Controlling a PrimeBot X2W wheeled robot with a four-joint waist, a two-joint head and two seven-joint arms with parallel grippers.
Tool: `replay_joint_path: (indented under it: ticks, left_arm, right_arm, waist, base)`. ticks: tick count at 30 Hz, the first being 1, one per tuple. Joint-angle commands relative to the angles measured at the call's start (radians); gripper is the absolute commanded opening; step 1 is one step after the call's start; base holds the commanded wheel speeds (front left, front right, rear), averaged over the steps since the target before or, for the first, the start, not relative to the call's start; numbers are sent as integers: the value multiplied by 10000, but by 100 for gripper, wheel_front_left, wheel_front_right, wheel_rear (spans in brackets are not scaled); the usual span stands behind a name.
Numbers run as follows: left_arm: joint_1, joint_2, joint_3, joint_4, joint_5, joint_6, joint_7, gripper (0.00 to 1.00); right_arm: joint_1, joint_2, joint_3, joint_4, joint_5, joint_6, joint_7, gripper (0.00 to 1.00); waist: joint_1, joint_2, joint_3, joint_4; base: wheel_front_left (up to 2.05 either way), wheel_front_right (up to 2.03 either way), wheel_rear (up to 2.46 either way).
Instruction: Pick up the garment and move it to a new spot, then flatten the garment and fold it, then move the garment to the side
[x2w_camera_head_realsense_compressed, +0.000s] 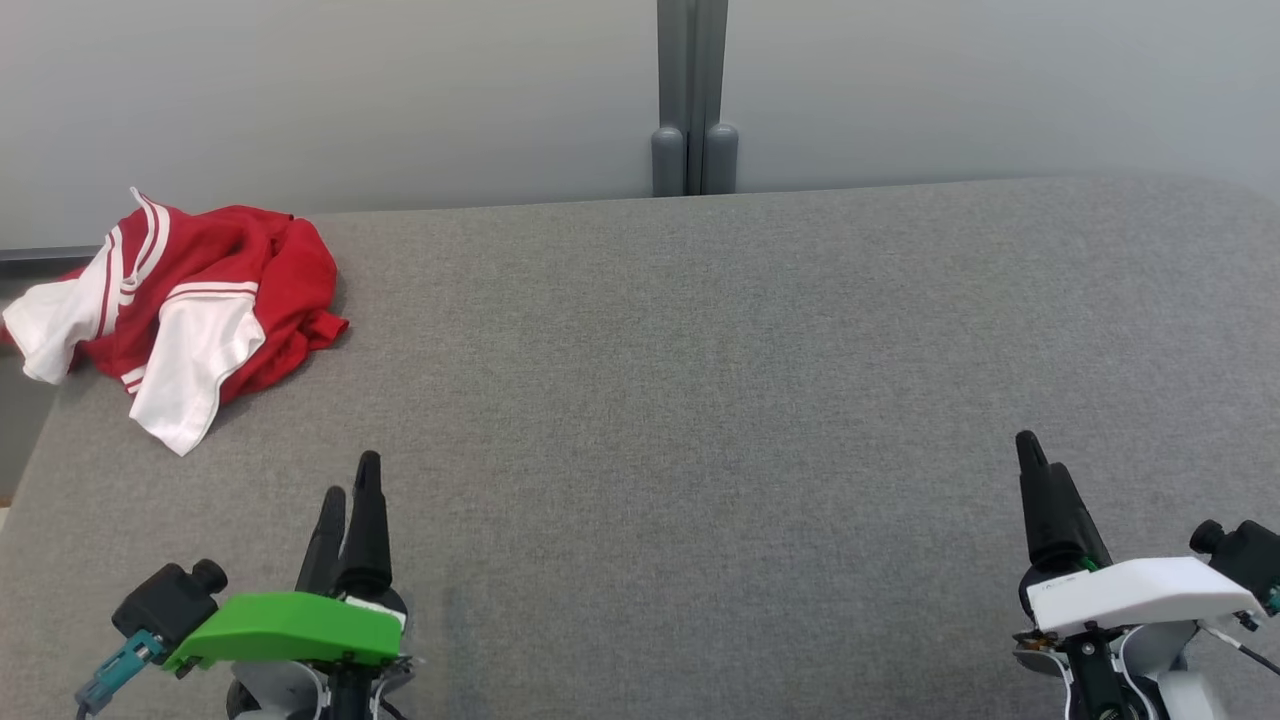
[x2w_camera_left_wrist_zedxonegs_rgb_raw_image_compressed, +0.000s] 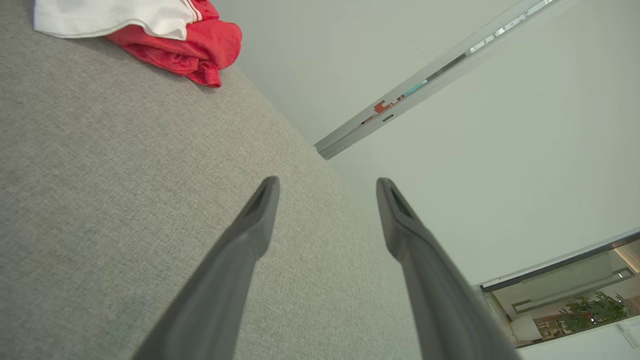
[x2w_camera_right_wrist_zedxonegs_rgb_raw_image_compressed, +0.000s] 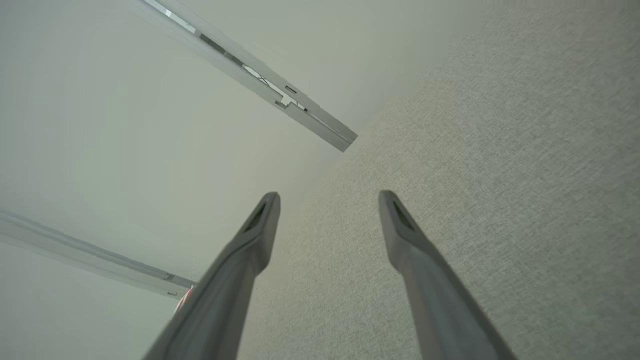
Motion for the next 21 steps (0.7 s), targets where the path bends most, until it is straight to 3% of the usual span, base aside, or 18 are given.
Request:
replay_joint_path:
  ticks: [1,8,21]
  left_arm:
    - [-27,62,-124,-159,555,44,-115,100]
    - [24,68,-430,-88,1879,180,-339,100]
    - [106,82,-686,281,3598,281,-728,100]
  right_arm:
    - [-18,-49,93,-221,-581,2,-123,100]
    - [66,-58,368,-321,-2075,3,-343,100]
    - [175,-72,542,-232,-3701,4,-734,100]
  waist:
    - [0,-1,-1,1]
    - [0,-1,-10,7]
    - [0,-1,-43,39]
  base:
    - [0,0,0]
    - [0,0,0]
    - [0,0,0]
